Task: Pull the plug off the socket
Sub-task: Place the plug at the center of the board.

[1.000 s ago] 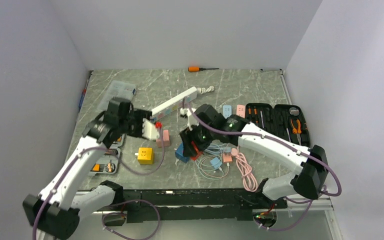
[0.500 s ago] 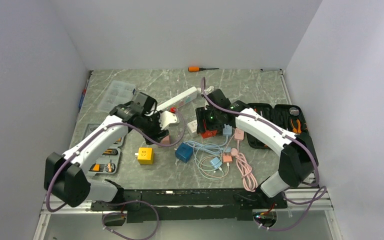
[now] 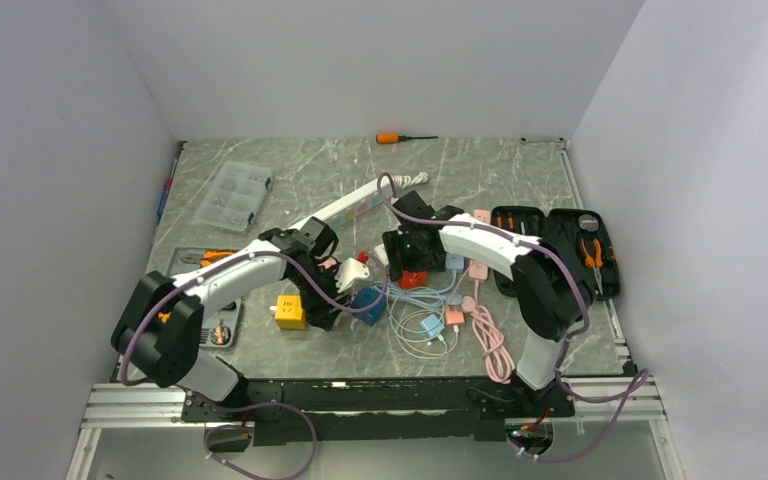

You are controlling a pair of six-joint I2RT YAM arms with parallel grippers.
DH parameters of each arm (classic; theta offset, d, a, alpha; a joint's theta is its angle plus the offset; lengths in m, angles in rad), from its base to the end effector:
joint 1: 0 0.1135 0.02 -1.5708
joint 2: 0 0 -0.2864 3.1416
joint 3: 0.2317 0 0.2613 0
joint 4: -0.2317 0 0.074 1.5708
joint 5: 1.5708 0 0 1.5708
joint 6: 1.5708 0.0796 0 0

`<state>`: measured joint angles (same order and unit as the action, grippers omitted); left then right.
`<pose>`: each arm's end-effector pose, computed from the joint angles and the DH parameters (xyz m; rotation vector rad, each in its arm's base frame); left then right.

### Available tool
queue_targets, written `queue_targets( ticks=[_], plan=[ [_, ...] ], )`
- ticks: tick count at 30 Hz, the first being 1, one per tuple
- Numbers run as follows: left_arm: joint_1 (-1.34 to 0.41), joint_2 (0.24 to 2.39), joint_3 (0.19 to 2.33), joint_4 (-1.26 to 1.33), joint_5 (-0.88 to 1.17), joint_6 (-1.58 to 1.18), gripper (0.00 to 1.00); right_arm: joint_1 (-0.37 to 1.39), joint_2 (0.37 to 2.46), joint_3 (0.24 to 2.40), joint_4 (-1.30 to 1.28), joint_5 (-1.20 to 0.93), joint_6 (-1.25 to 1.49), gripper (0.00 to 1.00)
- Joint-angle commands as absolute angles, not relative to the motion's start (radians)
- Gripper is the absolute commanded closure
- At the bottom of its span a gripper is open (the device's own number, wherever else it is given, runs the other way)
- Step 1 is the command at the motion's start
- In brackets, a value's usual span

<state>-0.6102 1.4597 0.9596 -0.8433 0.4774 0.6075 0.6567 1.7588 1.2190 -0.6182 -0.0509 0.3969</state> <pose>0.2026 -0.1863 0.1879 1.6874 2.2824 -0.6909 0.3017 0.2377 0.1750 -0.3759 2.7630 0.3549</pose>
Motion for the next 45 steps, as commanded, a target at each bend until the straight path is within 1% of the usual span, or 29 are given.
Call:
queue_targets(
  ticks=[1, 6, 12, 14, 15, 16, 17, 18, 19, 20, 21, 22, 23, 24, 26, 28, 30, 34, 36, 37, 38, 41, 45],
  plan=[
    [-0.617, 1.506, 0.924, -0.72, 0.467, 0.606, 1.0, 0.647, 1.813, 1.293, -0.562, -0.002, 0.421, 1.0],
    [-0.615, 1.557, 0.902, -0.594, 0.354, 0.593, 1.0, 0.64, 1.868, 1.362, -0.554, 0.065, 0.42, 1.0],
    [-0.605, 1.594, 0.935, -0.5, 0.304, 0.566, 1.0, 0.622, 1.92, 1.467, -0.543, 0.108, 0.4, 1.0],
    [-0.596, 1.607, 0.949, -0.493, 0.298, 0.562, 0.89, 0.621, 1.934, 1.487, -0.54, 0.112, 0.394, 0.9],
    [-0.59, 1.611, 0.953, -0.493, 0.298, 0.563, 0.83, 0.62, 1.937, 1.488, -0.537, 0.112, 0.393, 0.88],
    [-0.58, 1.611, 0.949, -0.497, 0.311, 0.571, 0.59, 0.622, 1.926, 1.46, -0.513, 0.101, 0.395, 0.79],
    [-0.577, 1.606, 0.943, -0.499, 0.316, 0.576, 0.48, 0.621, 1.918, 1.441, -0.499, 0.099, 0.398, 0.77],
    [-0.577, 1.603, 0.939, -0.501, 0.317, 0.581, 0.4, 0.622, 1.911, 1.412, -0.486, 0.095, 0.402, 0.75],
    [-0.576, 1.601, 0.934, -0.505, 0.314, 0.585, 0.35, 0.623, 1.903, 1.393, -0.476, 0.094, 0.405, 0.75],
    [-0.576, 1.599, 0.935, -0.517, 0.318, 0.587, 0.33, 0.623, 1.899, 1.378, -0.466, 0.092, 0.409, 0.74],
    [-0.577, 1.594, 0.937, -0.526, 0.323, 0.589, 0.24, 0.624, 1.896, 1.366, -0.462, 0.091, 0.411, 0.74],
    [-0.576, 1.587, 0.941, -0.54, 0.329, 0.588, 0.19, 0.625, 1.895, 1.357, -0.457, 0.091, 0.414, 0.74],
    [-0.576, 1.579, 0.947, -0.554, 0.337, 0.591, 0.07, 0.624, 1.894, 1.352, -0.453, 0.09, 0.414, 0.74],
    [-0.575, 1.566, 0.954, -0.573, 0.343, 0.595, 0.01, 0.626, 1.894, 1.348, -0.449, 0.091, 0.415, 0.74],
    [-0.567, 1.534, 0.975, -0.614, 0.359, 0.599, 0.01, 0.632, 1.897, 1.347, -0.447, 0.099, 0.416, 0.74],
    [-0.548, 1.504, 1.02, -0.696, 0.402, 0.597, 0.01, 0.637, 1.898, 1.345, -0.441, 0.109, 0.417, 0.72],
    [-0.523, 1.479, 1.085, -0.787, 0.446, 0.588, 0.01, 0.644, 1.898, 1.345, -0.435, 0.122, 0.419, 0.65],
    [-0.45, 1.421, 1.217, -0.954, 0.502, 0.58, 0.01, 0.672, 1.903, 1.348, -0.426, 0.15, 0.416, 0.44],
    [-0.407, 1.387, 1.278, -1.027, 0.527, 0.574, 0.01, 0.683, 1.904, 1.348, -0.425, 0.162, 0.415, 0.2],
    [-0.387, 1.362, 1.304, -1.053, 0.535, 0.569, 0.01, 0.687, 1.901, 1.347, -0.423, 0.166, 0.414, 0.09],
    [-0.364, 1.342, 1.324, -1.077, 0.542, 0.563, 0.01, 0.691, 1.897, 1.345, -0.419, 0.17, 0.416, 0.02],
    [-0.307, 1.297, 1.327, -1.089, 0.584, 0.527, 0.01, 0.694, 1.885, 1.349, -0.422, 0.152, 0.416, 0.0],
    [-0.3, 1.271, 1.252, -1.089, 0.57, 0.506, 0.01, 0.7, 1.84, 1.374, -0.452, 0.162, 0.417, 0.0]
  ],
)
